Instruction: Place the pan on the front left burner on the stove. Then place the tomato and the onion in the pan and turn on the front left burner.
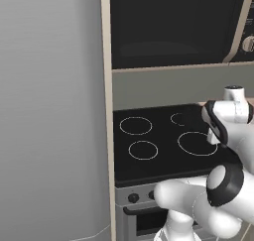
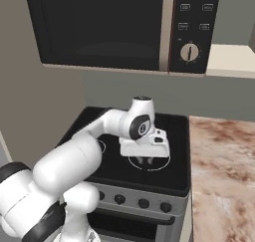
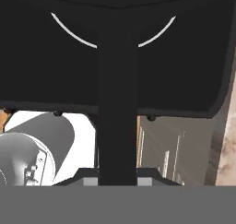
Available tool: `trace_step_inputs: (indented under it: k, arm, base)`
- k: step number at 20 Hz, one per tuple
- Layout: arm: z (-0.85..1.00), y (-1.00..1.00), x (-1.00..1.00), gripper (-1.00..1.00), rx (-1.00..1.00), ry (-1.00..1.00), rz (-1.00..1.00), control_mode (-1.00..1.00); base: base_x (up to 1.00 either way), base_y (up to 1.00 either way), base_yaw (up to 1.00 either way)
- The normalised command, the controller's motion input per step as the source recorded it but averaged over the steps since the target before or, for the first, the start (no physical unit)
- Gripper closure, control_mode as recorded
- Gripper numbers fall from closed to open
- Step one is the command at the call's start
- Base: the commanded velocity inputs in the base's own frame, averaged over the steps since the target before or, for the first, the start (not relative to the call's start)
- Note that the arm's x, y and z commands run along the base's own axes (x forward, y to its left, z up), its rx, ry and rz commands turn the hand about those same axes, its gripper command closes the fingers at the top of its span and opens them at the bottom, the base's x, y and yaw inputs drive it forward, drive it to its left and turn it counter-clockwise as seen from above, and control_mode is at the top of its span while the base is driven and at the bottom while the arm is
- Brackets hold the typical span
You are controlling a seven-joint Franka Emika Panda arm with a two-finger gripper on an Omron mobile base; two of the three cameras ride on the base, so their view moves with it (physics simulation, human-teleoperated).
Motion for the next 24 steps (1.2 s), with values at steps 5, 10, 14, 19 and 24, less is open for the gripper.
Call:
trace_step_inputs:
  k: [5,10,14,19,24]
  arm:
    - [0.00,0.22,0.12,1.00,0.07,0.00,0.33,-1.00]
    - [0.00,0.22,0.09,1.00,0.06,0.00,0.31,-1.00]
    - [0.00,0.27,0.14,1.00,0.07,0.01,0.33,-1.00]
    - [-0.02,0.29,0.16,1.00,0.06,0.02,0.33,-1.00]
    - [-0.05,0.28,0.30,1.00,0.01,0.03,0.27,-1.00]
  base:
    - [0.00,0.00,0.00]
    - [0.00,0.00,0.00]
    - [0.00,0.00,0.00]
    - [0.00,0.00,0.00]
    - [0.00,0.00,0.00]
